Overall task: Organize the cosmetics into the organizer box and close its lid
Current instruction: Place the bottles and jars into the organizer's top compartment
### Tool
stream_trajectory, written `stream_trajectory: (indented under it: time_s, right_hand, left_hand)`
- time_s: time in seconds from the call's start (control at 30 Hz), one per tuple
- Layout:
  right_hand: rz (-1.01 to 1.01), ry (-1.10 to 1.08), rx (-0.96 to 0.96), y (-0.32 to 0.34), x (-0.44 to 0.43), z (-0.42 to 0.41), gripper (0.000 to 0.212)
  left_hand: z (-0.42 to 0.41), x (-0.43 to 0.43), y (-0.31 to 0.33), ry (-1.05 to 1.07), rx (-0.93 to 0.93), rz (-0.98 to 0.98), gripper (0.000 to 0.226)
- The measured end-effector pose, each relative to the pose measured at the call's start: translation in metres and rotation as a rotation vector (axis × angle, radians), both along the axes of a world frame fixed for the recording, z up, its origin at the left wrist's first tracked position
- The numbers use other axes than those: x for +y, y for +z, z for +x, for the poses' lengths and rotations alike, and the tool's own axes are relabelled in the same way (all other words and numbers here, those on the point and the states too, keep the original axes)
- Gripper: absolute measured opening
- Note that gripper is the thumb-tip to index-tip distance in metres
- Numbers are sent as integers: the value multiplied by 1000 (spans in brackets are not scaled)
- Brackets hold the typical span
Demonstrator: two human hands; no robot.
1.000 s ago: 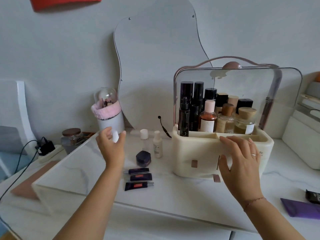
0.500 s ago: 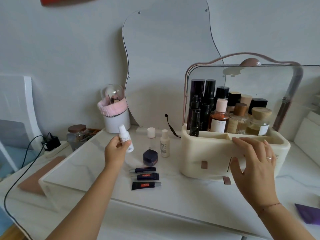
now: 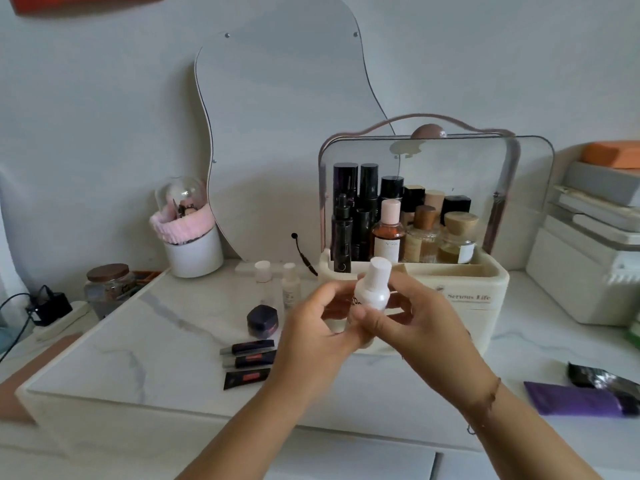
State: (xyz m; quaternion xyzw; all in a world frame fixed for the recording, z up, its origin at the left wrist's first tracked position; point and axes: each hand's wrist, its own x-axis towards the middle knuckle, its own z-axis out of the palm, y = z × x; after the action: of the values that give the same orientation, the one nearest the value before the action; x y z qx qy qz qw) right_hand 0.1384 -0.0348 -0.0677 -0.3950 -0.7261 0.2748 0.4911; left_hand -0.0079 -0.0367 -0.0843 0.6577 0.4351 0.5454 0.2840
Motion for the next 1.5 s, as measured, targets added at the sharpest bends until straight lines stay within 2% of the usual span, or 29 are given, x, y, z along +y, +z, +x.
stream_trajectory:
  time_s: [0.1, 0.27, 0.47, 0.67, 0.73, 0.9, 1.0, 1.07, 1.13, 1.2, 1.33, 1.5]
  right_hand:
    - [9, -59, -9, 3, 3, 15, 25]
    - [62, -289, 268, 32, 33, 63, 20]
    - [8, -365, 76, 38, 76, 72, 30]
    - [17, -462, -277, 28, 88, 69, 21]
    - [4, -486, -320, 23, 85, 70, 23]
    - [1, -488, -336, 20, 80, 71, 26]
    - [-1, -513, -302, 14, 73, 72, 44]
    - [48, -613, -239, 5, 61, 72, 44]
    - [133, -712, -223, -11, 50, 72, 32]
    - [249, -749, -283, -31, 43, 70, 30]
    - [416, -699, -313, -60, 47, 70, 36]
    - [429, -661, -252, -61, 47, 71, 35]
  left_hand:
    - [16, 2, -1, 28, 88, 65, 35]
    - [11, 32, -19, 179, 329, 297, 48]
    - [-3, 55, -42, 321, 515, 389, 45]
    - [-4, 59, -37, 329, 464, 429, 37]
    - [-5, 59, -38, 313, 456, 429, 37]
    - [-4, 58, -38, 287, 414, 430, 38]
    - [-15, 55, -40, 313, 269, 432, 34]
    - [-32, 56, -43, 440, 157, 439, 28]
    - [-53, 62, -47, 554, 23, 350, 19]
    - [-71, 74, -50, 574, -46, 186, 19]
    - [-83, 102, -60, 490, 54, -20, 35]
    - [-72, 120, -59, 455, 85, -59, 48]
